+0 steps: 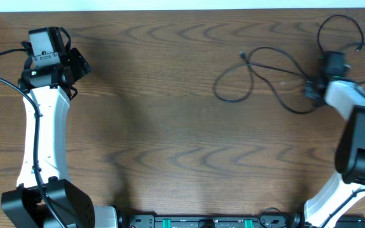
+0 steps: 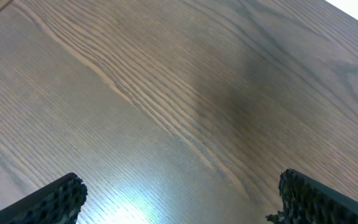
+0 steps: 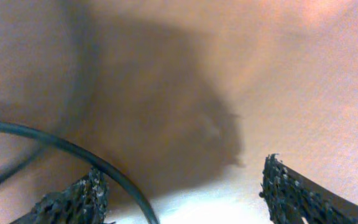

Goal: Untangle cables
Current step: 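Grasp a cable with the right gripper and pull it to the upper right, then release the cable and move the right gripper back toward center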

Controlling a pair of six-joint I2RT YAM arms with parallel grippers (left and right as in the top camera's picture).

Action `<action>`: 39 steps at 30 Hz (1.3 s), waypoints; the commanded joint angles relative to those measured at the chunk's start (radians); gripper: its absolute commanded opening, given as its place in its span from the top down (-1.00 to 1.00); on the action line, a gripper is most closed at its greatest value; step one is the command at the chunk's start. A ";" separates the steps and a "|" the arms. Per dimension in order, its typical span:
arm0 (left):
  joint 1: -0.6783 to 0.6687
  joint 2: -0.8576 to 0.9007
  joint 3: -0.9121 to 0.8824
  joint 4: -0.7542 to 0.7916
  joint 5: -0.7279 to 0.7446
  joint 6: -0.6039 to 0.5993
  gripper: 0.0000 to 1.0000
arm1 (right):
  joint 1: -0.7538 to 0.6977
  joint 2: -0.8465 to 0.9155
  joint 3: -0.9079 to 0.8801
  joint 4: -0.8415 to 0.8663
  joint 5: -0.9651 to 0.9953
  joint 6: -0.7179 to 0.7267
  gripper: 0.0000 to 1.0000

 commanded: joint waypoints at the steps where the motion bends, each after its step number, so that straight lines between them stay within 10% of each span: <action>1: 0.002 0.007 0.007 0.001 0.024 0.002 -0.99 | -0.120 0.084 -0.071 -0.078 0.022 0.021 -0.54; 9: 0.000 0.007 0.007 0.001 0.024 0.001 -0.99 | -0.289 0.081 -0.071 -0.087 -0.363 -0.096 -0.30; 18: 0.000 0.007 0.007 0.001 0.024 0.002 -0.99 | -0.252 -0.063 -0.071 -0.079 -0.782 -0.343 -0.52; 29: 0.000 0.007 0.007 0.000 0.024 0.002 -0.98 | -0.017 -0.429 -0.071 -0.113 -0.729 -0.342 -0.68; 39: 0.000 0.007 0.007 0.000 0.042 0.002 -0.99 | 0.319 -0.417 -0.071 -0.071 -0.679 -0.288 -0.70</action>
